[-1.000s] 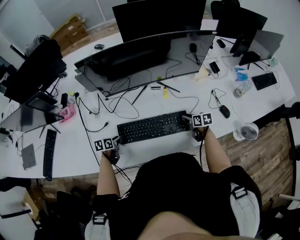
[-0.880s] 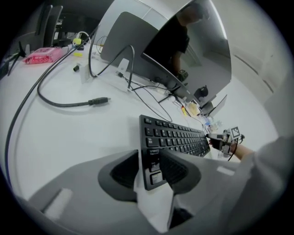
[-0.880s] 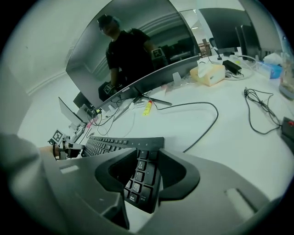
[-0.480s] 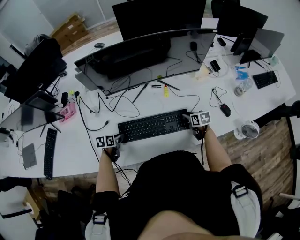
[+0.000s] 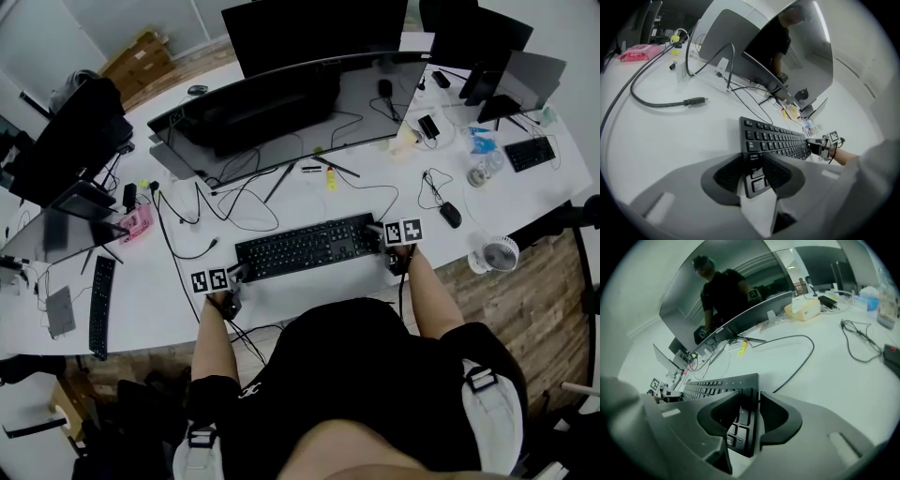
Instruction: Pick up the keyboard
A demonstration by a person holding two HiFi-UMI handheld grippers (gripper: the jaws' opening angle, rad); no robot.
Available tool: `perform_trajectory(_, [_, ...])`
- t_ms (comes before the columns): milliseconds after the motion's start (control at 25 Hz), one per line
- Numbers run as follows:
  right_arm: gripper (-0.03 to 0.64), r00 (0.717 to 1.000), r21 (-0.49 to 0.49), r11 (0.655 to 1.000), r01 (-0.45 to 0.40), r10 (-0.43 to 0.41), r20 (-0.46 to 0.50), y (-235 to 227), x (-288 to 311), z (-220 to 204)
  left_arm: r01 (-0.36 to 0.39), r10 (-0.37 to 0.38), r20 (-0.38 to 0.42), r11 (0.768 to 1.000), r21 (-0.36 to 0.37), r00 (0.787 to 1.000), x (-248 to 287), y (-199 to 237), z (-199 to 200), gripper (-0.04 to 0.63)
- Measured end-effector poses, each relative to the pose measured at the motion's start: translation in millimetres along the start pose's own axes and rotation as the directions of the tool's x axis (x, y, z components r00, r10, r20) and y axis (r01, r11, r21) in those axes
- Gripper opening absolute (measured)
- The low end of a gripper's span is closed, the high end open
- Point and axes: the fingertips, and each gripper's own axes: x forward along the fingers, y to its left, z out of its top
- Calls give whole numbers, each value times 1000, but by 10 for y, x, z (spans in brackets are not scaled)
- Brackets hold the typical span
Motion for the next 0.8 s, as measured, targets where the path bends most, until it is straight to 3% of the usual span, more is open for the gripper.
perform_trajectory(120, [115,997,129,989,-74,70,34,-10,31,-16,10,-9,34,999,-32,999,1,-4,2,167])
perform_trajectory(240, [115,996,167,982,-87,83,31,-22,34,-11,-4,6,51,999,-33,999,13,-7,22,169])
perform_trajectory(400, [114,999,115,992,-50,50,7,34,-10,-28,-9,11,51,999,-34,999,-53,-15,-13,169])
perform_trajectory(520, [114,997,95,993,-69,66,33,115,-136,-33,8,-7,80,1000,-19,997,-172,-80,-31,170])
perform_trajectory(800, [112,969,-44,993,-111,118,219,466,-668,581,34,-52,254,996,77,966,-595,-507,417,176])
